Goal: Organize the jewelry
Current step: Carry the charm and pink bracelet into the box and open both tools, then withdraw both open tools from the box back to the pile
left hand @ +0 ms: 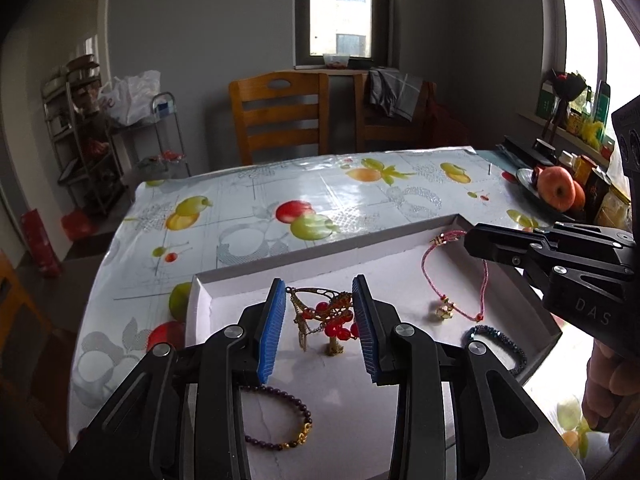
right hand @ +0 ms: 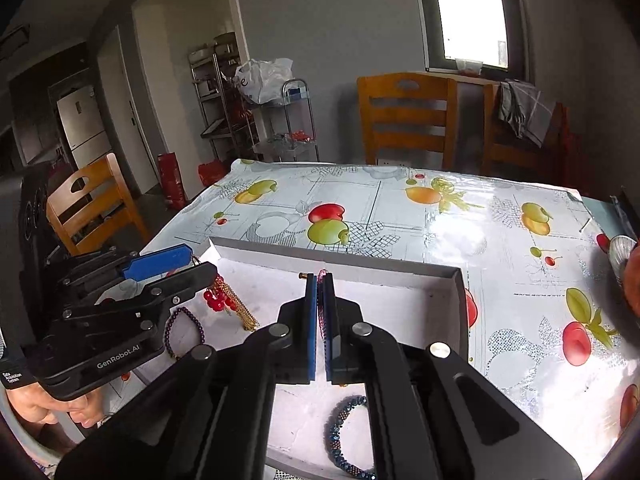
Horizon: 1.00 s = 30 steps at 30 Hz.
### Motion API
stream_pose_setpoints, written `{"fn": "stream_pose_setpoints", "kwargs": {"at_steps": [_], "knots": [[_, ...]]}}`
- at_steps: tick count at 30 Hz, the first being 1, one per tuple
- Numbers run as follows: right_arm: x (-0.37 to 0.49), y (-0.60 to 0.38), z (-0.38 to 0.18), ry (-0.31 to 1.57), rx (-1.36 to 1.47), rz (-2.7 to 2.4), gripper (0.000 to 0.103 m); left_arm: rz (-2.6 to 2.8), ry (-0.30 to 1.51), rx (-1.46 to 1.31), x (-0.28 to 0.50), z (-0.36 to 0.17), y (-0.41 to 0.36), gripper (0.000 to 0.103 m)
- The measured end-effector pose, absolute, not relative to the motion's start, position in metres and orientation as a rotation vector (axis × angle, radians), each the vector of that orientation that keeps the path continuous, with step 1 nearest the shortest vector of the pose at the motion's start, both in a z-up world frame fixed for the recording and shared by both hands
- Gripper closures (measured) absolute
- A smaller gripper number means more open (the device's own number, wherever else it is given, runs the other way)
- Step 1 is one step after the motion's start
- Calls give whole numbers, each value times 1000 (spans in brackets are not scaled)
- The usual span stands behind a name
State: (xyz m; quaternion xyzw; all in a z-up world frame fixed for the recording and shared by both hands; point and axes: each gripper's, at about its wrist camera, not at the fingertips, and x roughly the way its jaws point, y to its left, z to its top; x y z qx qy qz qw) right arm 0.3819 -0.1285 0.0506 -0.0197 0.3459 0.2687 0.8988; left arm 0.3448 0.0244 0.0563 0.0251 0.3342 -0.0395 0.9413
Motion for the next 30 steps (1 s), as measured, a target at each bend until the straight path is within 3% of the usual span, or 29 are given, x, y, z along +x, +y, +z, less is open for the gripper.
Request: {"fn": "stream_pose_setpoints", "kwargs": {"at_steps": [8,11,12,15,16,19,27,30], "knots": [[391,-124,17,793,-75,534,100,-24,757,98,352,26,28,66],[391,-123,11,808,-89,534,100,-18,754,99,349,26,28,57],[390,-123,9,812,-95,530,96,-17,748,103,348,26,27,49],[385,-124,9,799,-94,529,76,-8,734,132,345,29,22,41],[384,-125,10,792,-92,528,70,-5,726,138,344,30,21,32],[374,-129,15,759,-88,531,57,-2,701,143,338,35,18,24],[338,-147,30,689,-88,517,52,-10,689,115,318,42,20,21],[317,-156,34,668,-84,514,45,-22,697,104,301,42,20,21]]}}
